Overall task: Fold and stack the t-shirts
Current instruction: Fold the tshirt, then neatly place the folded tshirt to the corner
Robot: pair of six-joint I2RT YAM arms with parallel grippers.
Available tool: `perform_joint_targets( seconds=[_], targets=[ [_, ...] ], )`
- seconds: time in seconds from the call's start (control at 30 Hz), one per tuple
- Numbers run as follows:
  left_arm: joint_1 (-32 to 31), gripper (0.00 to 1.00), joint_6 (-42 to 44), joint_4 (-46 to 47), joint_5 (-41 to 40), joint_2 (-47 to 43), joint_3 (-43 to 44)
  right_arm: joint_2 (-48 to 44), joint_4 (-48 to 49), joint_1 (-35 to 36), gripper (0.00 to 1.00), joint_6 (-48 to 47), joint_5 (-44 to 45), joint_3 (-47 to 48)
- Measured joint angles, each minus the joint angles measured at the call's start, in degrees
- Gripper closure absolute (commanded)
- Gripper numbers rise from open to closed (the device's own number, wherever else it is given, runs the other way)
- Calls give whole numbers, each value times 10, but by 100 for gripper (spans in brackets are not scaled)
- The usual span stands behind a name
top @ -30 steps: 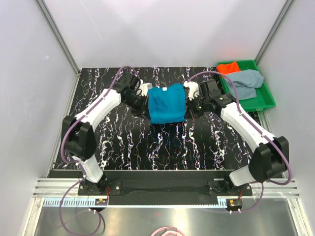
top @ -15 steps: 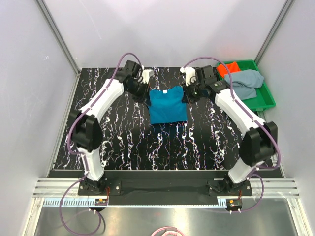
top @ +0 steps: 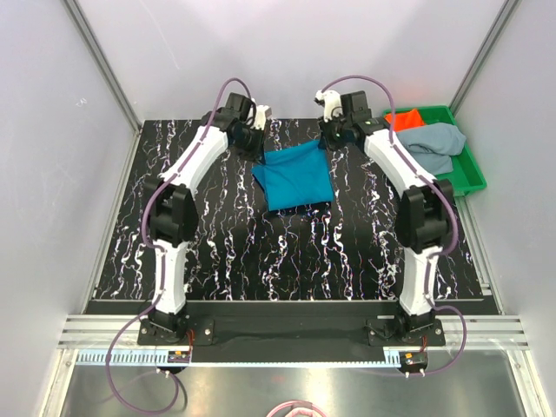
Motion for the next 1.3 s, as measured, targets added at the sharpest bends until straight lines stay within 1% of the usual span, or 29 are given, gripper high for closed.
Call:
perform_joint_targets(
  seconds=[0.03, 0.1, 0.13, 0.17, 0.23, 0.27, 0.3, 0.33, 0.37, 0.4, 0.5, 0.57, 0.67, 0.77, 0.8, 0.9, 0.93, 0.97, 1.0, 1.07, 1.13, 1.3],
  targets=[
    [0, 100, 1, 3, -7, 15, 15, 23, 3, -1, 100, -1, 1, 25],
    [0, 100, 4, 17, -22, 46, 44, 74, 24, -2, 97, -1, 7, 69],
    [0, 100, 5, 21, -31, 65, 60, 94, 30, -2, 95, -1, 9, 85],
    [1, 100, 6, 26, -42, 86, 75, 119, 40, -2, 91, -1, 11, 103],
    [1, 100, 6, 37, -66, 125, 101, 169, 53, -2, 73, 0, 16, 136],
    [2, 97, 7, 42, -79, 144, 110, 194, 53, -2, 51, -1, 23, 155],
    [2, 60, 7, 46, -96, 160, 116, 216, 56, -2, 43, 1, 28, 169],
    [2, 44, 9, 49, -113, 173, 119, 234, 60, -2, 37, 0, 37, 178],
    [2, 32, 8, 51, -127, 180, 119, 247, 61, -2, 25, -1, 47, 183],
    [2, 15, 8, 51, -142, 187, 119, 254, 61, -2, 23, 0, 57, 184],
    [3, 2, 7, 46, -171, 192, 119, 256, 57, -2, 22, 1, 83, 183],
    [3, 1, 3, 47, -180, 185, 119, 238, 64, -3, 22, 4, 93, 169],
    [2, 1, -9, 44, -191, 156, 111, 182, 64, -3, 23, 15, 95, 126],
    [0, 1, -31, 42, -182, 91, 76, 117, 61, -4, 24, 33, 81, 90],
    [1, 1, -40, 44, -169, 65, 60, 95, 61, -4, 23, 39, 72, 80],
    [7, 2, -72, 48, -101, -6, 5, 31, 56, -4, 18, 57, 28, 49],
    [10, 4, -83, 47, -76, -23, -13, 15, 50, -4, 18, 63, 12, 41],
    [15, 10, -96, 49, -51, -38, -34, 3, 41, -4, 18, 69, -5, 37],
    [20, 12, -109, 54, -25, -48, -56, -4, 29, -4, 18, 74, -22, 37],
    [32, 12, -130, 56, 22, -49, -93, -7, 2, -4, 17, 82, -50, 38],
    [42, 12, -143, 52, 48, -29, -111, -2, -30, -4, 17, 84, -70, 37],
    [61, 16, -157, 55, 90, 55, -92, 1, -86, -4, 16, 78, -76, 34]
  ],
)
